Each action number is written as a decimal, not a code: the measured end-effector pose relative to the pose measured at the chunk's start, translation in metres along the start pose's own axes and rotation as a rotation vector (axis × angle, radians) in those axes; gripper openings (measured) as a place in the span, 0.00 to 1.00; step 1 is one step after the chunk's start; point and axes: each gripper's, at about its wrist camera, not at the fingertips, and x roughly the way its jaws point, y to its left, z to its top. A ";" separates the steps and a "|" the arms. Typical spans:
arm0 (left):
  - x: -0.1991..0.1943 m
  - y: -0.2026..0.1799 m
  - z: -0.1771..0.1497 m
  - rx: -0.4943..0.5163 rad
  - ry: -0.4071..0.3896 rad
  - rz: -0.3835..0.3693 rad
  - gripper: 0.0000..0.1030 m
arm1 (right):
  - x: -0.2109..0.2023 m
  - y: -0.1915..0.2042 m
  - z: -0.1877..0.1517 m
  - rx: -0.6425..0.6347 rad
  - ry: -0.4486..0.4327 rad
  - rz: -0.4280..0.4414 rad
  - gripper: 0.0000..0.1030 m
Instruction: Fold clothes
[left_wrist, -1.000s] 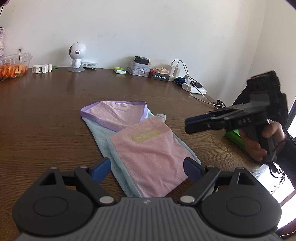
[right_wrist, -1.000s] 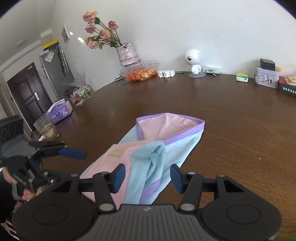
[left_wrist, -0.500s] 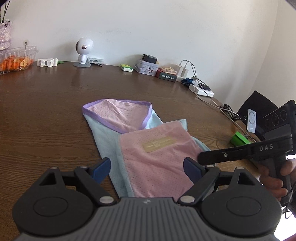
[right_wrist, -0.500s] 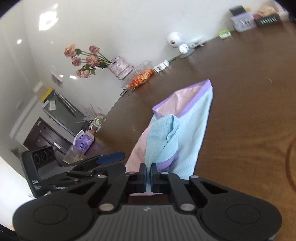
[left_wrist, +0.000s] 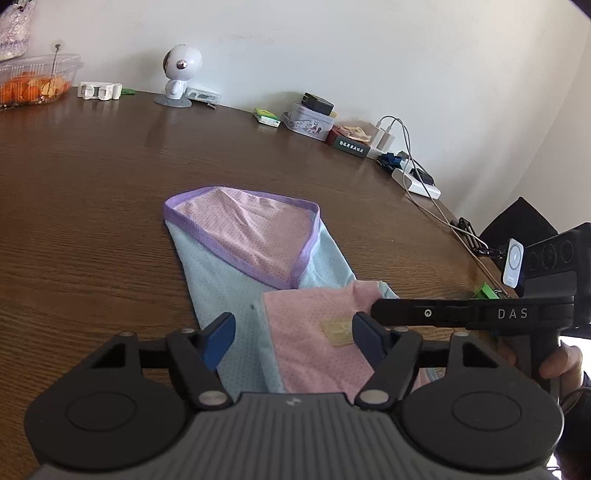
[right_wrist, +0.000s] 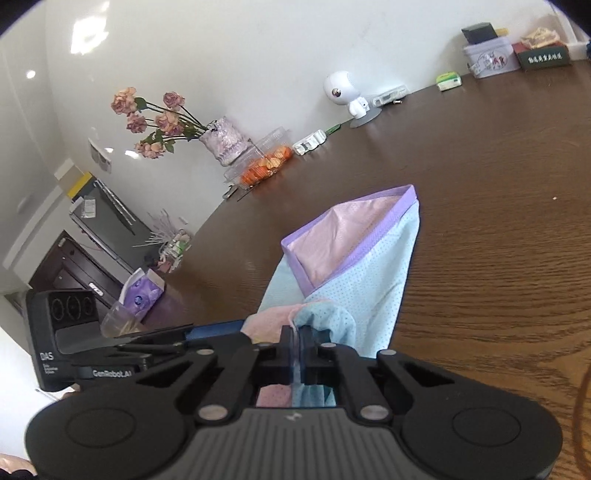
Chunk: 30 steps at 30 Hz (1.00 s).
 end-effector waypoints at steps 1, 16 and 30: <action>0.003 0.001 0.001 -0.002 0.003 0.003 0.69 | 0.001 -0.001 0.004 0.016 0.005 0.065 0.02; 0.017 0.004 0.005 -0.029 -0.013 -0.008 0.10 | 0.005 0.005 0.005 -0.056 0.003 -0.179 0.17; -0.011 -0.009 -0.005 -0.003 -0.174 0.198 0.52 | -0.005 0.016 0.010 -0.146 -0.063 -0.324 0.19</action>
